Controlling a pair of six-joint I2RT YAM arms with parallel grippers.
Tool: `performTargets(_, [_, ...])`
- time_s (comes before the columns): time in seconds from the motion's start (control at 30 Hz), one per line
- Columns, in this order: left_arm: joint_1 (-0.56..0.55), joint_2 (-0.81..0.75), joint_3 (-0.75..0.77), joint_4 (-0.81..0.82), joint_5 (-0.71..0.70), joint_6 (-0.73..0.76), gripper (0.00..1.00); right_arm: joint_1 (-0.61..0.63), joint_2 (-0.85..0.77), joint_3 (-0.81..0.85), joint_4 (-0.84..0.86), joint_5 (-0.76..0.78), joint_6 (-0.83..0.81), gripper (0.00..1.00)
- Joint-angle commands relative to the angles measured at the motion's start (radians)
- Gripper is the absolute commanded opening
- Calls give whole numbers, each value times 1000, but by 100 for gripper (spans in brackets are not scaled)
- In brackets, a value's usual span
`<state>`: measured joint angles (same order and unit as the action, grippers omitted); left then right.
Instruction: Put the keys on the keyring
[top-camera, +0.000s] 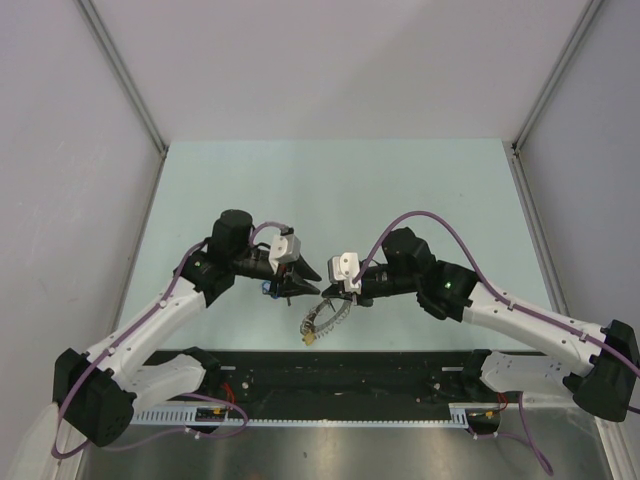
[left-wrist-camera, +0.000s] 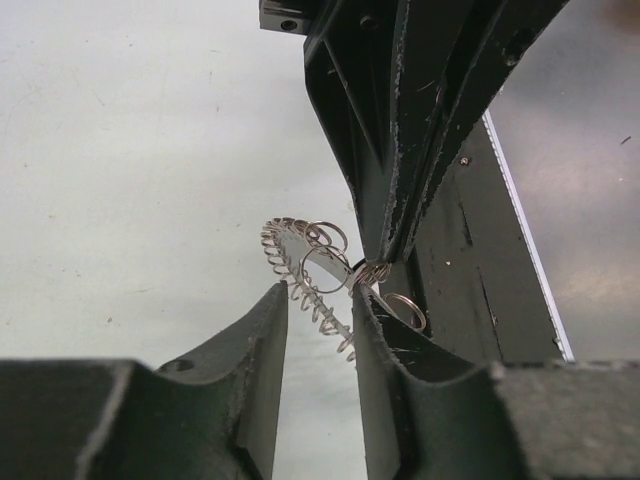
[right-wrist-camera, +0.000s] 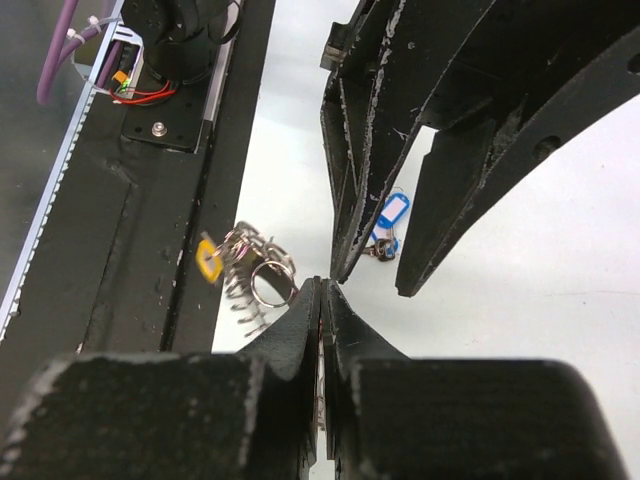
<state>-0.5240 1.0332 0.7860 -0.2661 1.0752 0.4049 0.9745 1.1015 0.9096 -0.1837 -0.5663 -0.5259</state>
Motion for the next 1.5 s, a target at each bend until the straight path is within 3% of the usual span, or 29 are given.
performTargets(0.0, [2, -16, 42, -50, 100, 46, 34, 6, -5, 54, 41, -17, -13, 0])
performTargets(0.27, [2, -13, 44, -59, 103, 52, 15, 4, -12, 55, 44, 3, -11, 0])
performTargets(0.4, [1, -19, 45, -70, 91, 55, 11, 4, -14, 54, 47, 13, -11, 0])
performTargets(0.7, [2, -10, 53, -113, 118, 86, 11, 3, -15, 54, 47, 17, -16, 0])
performTargets(1.03, [-41, 44, 68, -134, 131, 92, 24, 3, -20, 55, 49, 14, -16, 0])
performTargets(1.47, [-57, 71, 79, -157, 147, 100, 23, 3, -23, 54, 49, 14, -13, 0])
